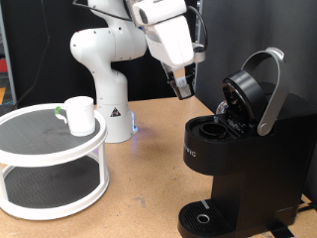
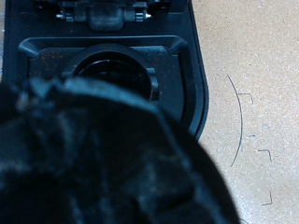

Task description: Make a cup of coffee with the keurig machine

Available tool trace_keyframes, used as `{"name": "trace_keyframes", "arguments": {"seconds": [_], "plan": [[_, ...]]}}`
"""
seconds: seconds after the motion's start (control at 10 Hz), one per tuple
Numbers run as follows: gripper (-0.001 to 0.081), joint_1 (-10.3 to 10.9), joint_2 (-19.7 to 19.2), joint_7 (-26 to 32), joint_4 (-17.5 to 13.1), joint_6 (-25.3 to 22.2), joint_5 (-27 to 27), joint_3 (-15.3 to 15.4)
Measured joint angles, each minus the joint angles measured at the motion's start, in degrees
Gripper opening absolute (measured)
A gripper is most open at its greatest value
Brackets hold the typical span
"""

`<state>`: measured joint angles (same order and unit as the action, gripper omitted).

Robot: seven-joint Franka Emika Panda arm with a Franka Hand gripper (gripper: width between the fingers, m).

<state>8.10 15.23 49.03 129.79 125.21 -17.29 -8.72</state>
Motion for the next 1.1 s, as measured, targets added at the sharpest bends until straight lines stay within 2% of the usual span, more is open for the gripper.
{"name": "trace_keyframes", "arguments": {"seconds": [0.4,0.7,1.1], "plan": [[0.0464,-0.06,-0.01,0.29,0.89,0.95,0.00,0.33],[0.0464,-0.01,-0.51,-2.86,2.81,5.18,0.59,3.00],[0.0464,0.06,-1.34,-5.21,3.86,8.59,0.77,5.83]]}}
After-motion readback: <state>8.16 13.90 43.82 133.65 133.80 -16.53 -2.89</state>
